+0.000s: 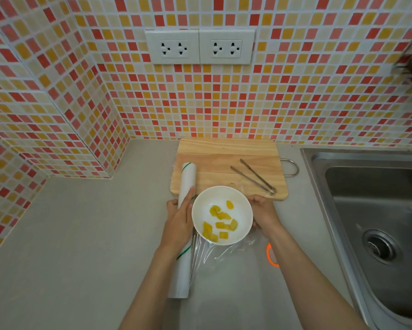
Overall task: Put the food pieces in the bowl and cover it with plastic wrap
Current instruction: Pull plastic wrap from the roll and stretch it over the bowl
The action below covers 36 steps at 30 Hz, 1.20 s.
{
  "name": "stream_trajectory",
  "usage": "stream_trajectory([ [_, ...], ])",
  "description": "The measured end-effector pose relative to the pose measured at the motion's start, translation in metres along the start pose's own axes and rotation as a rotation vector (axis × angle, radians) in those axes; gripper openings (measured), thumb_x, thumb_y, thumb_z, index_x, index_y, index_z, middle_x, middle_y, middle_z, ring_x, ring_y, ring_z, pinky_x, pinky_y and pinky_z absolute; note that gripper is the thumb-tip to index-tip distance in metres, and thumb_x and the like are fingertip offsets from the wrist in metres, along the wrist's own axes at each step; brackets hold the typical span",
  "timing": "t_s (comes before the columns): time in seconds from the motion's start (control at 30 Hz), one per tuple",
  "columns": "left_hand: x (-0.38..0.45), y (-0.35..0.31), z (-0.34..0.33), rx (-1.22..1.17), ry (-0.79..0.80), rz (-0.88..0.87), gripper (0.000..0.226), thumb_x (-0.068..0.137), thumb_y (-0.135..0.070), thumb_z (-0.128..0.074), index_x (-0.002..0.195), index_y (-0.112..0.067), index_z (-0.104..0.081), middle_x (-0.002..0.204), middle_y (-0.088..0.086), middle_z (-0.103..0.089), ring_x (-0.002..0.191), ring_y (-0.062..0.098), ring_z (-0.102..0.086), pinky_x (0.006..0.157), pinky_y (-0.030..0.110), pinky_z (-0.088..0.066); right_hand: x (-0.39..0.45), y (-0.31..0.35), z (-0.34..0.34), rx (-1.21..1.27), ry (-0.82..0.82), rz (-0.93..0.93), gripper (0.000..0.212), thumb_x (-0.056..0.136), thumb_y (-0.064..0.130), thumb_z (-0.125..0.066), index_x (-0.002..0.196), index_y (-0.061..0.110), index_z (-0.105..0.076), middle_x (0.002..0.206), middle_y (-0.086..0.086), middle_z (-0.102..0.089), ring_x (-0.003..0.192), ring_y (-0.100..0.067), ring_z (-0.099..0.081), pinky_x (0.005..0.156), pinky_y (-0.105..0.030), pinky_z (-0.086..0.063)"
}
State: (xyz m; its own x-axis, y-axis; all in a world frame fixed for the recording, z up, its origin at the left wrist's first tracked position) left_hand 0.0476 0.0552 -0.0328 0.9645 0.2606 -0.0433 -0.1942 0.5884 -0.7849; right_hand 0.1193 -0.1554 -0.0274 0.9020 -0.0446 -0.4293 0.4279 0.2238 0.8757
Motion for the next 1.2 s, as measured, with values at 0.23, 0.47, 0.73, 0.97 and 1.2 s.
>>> stream_trajectory([
  [0.23, -0.003, -0.005, 0.002, 0.014, -0.001, 0.036, 0.042, 0.097, -0.043, -0.028, 0.137, -0.056, -0.023, 0.114, -0.002, -0.03, 0.086, 0.022, -0.056, 0.086, 0.029, -0.04, -0.002, -0.006, -0.002, -0.19, -0.117, 0.164, 0.007, 0.082, 0.008, -0.06, 0.085, 0.004, -0.066, 0.092, -0.015, -0.071, 0.088, -0.028, -0.063, 0.069, -0.031, -0.041],
  [0.47, -0.002, -0.011, 0.003, 0.099, 0.034, 0.059, 0.042, 0.097, -0.044, -0.026, 0.137, -0.055, -0.024, 0.122, -0.001, -0.028, 0.093, 0.026, -0.059, 0.086, 0.032, -0.042, -0.009, 0.029, 0.015, -0.291, -0.257, 0.603, 0.018, 0.091, 0.012, -0.049, 0.103, 0.007, -0.061, 0.1, -0.012, -0.066, 0.092, -0.026, -0.062, 0.074, -0.028, -0.042],
  [0.73, -0.008, -0.018, 0.005, 0.242, -0.002, 0.127, 0.044, 0.097, -0.043, -0.025, 0.14, -0.05, -0.023, 0.126, 0.003, -0.028, 0.077, 0.026, -0.053, 0.073, 0.032, -0.042, 0.002, 0.027, -0.013, 0.025, 0.371, 0.251, 0.044, 0.097, 0.044, -0.024, 0.114, 0.027, -0.062, 0.13, -0.005, -0.059, 0.117, -0.016, -0.055, 0.105, -0.036, -0.04],
  [0.97, -0.013, -0.027, 0.008, 0.282, -0.012, 0.162, 0.045, 0.097, -0.041, -0.024, 0.142, -0.046, -0.023, 0.128, 0.006, -0.027, 0.077, 0.026, -0.051, 0.077, 0.037, -0.046, 0.0, 0.007, -0.015, 0.434, 0.372, -0.017, 0.072, 0.088, 0.065, -0.008, 0.114, 0.024, -0.06, 0.123, -0.011, -0.061, 0.111, -0.03, -0.058, 0.096, -0.044, -0.046],
  [1.2, -0.016, -0.026, 0.007, 0.276, -0.037, 0.158, 0.045, 0.097, -0.04, -0.025, 0.142, -0.046, -0.022, 0.125, 0.007, -0.029, 0.072, 0.026, -0.05, 0.072, 0.033, -0.041, -0.013, 0.019, 0.014, 0.36, -0.407, 0.234, 0.047, 0.099, 0.034, -0.027, 0.101, 0.003, -0.063, 0.095, -0.018, -0.069, 0.086, -0.031, -0.066, 0.092, -0.048, -0.049],
])
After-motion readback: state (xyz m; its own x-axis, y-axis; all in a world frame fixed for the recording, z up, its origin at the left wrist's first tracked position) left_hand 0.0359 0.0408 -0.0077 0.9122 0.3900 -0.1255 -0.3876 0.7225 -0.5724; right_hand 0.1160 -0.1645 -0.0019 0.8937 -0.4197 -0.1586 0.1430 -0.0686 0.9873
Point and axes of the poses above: each hand's wrist, its own x-axis towards the middle knuckle, its own z-axis out of the back of the hand, y = z × x, the point moved 2 cm from there along x, towards the middle knuckle
